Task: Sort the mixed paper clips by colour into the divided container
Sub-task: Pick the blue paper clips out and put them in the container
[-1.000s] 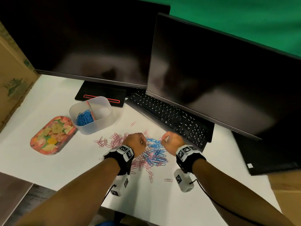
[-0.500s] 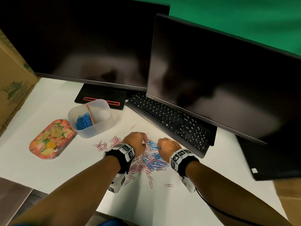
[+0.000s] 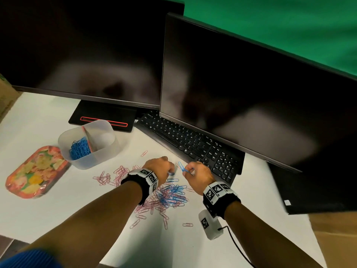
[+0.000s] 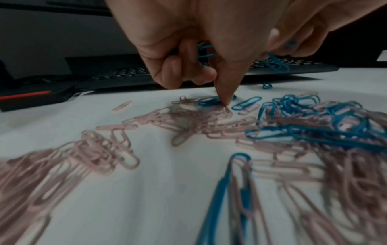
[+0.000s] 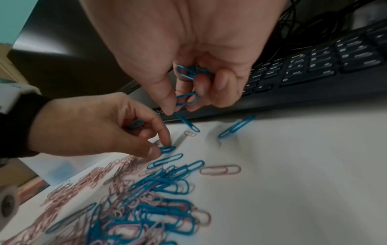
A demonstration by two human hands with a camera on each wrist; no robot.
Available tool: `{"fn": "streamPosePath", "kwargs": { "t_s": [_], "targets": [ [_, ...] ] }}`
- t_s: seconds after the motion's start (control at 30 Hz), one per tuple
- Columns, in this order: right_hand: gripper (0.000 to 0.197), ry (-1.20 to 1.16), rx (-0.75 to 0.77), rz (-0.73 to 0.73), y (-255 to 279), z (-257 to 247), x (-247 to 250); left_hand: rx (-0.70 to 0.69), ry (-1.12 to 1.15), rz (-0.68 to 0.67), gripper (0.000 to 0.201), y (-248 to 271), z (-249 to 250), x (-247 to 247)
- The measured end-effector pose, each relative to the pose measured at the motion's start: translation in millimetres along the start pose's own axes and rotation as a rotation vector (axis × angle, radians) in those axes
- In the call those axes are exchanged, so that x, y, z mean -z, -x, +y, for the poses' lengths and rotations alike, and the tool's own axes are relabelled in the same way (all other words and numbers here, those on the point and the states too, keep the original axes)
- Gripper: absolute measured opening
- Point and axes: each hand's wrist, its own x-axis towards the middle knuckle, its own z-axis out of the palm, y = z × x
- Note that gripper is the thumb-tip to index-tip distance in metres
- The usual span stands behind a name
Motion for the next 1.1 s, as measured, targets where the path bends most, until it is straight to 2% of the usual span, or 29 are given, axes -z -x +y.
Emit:
{"fn": "streamPosePath", "kwargs": {
  "t_s": [0.2, 0.3, 0.37, 0.43, 0.47, 0.53, 0.6, 0.7, 0.83, 1.1],
  "targets": [
    [0.005, -0.143, -0.04, 0.005, 4.6, 4.0, 2.7, 0.021, -0.122, -0.048, 0.027, -5.7, 8.7, 7.1],
    [0.008, -0.206, -0.102, 0.002, 5.1, 6.6, 2.9, 0.016, -0.066, -0.02, 0.023, -2.4, 4.5, 5.6],
    [0.007, -0.261, -0.114, 0.001, 6.1, 5.6, 5.4, 0.005, 0.095, 0.054, 0.015, 1.0, -1.4, 5.1],
    [0.006, -0.403, -0.115, -0.006, 8.4, 1.4, 8.4, 0.046, 0.395, 0.141, 0.005, 4.8, -8.6, 6.8],
    [0.006, -0.5, -0.13, -0.01, 10.3, -0.9, 10.6, 0.073, 0.581, 0.153, 0.011, 6.6, -11.2, 7.7],
    [0.006, -0.69, -0.191, -0.033, 13.6, -8.3, 14.2, 0.089, 0.926, 0.132, 0.014, 14.6, -16.8, 12.9],
    [0.007, -0.83, -0.223, -0.084, 16.6, -19.6, 16.3, 0.124, 1.202, 0.116, 0.007, 28.6, -22.3, 19.3],
    [0.006, -0.968, -0.191, -0.164, 19.7, -41.4, 16.1, 0.159, 1.543, 0.103, 0.019, 50.6, -33.4, 25.5],
    [0.005, -1.002, -0.126, -0.242, 18.6, -69.5, 12.5, 0.156, 1.679, 0.112, 0.025, 73.9, -50.9, 23.0],
    [0.006, -0.949, -0.036, -0.411, 5.6, -145.3, -2.4, 0.276, 1.946, 0.328, 0.022, 114.2, -96.4, 42.0]
  ]
}}
